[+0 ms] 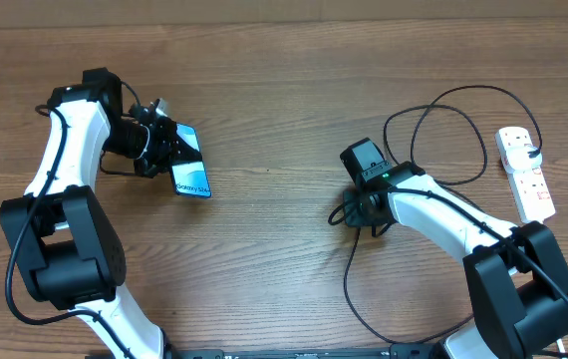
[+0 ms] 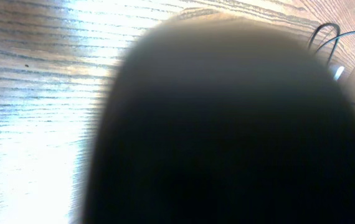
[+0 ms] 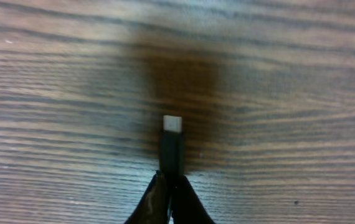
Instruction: Plug charger to phone and switch on socket
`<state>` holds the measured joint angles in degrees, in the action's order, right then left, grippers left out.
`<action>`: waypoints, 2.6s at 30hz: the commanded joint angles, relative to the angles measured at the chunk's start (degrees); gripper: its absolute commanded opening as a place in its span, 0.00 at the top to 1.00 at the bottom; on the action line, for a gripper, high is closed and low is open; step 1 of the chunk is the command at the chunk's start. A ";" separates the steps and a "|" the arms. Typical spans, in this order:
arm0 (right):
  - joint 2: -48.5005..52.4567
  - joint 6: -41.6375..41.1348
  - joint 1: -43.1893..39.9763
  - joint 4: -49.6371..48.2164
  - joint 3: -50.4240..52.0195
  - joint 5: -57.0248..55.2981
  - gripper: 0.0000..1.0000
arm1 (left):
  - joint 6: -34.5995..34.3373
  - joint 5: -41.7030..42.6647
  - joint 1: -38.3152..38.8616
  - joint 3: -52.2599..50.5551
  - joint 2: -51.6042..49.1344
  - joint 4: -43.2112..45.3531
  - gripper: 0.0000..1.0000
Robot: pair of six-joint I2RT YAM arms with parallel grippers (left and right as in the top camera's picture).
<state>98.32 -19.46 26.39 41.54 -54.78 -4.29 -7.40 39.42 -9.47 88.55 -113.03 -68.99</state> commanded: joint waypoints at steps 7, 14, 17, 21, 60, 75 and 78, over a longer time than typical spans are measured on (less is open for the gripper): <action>-0.02 -0.68 0.00 -2.62 0.42 0.98 0.69 | -0.52 2.36 0.57 0.63 2.58 0.22 0.95; -0.02 -3.32 0.00 -2.75 0.42 0.68 0.52 | -0.52 2.38 0.57 0.63 2.58 0.20 0.96; -0.02 -5.03 -0.15 -2.51 0.42 -0.35 0.34 | -0.52 2.36 0.57 0.63 2.58 0.26 0.96; -0.02 -6.34 -0.33 -2.56 0.42 -0.74 0.30 | -0.52 2.36 0.57 0.63 2.58 0.24 0.96; 0.13 -7.54 -3.87 -6.84 3.78 0.59 0.90 | -0.55 2.40 0.57 0.63 2.58 -0.11 0.96; 0.13 -7.50 -3.87 -7.93 3.76 2.08 0.96 | 0.17 13.03 0.55 0.63 2.58 0.20 0.96; 0.11 -7.54 -3.89 -8.28 3.67 2.10 0.96 | 2.29 18.14 0.55 0.63 2.58 0.26 0.96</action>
<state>98.24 -26.85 22.57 33.80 -51.96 -2.90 -7.18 48.47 -9.37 88.55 -113.03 -68.82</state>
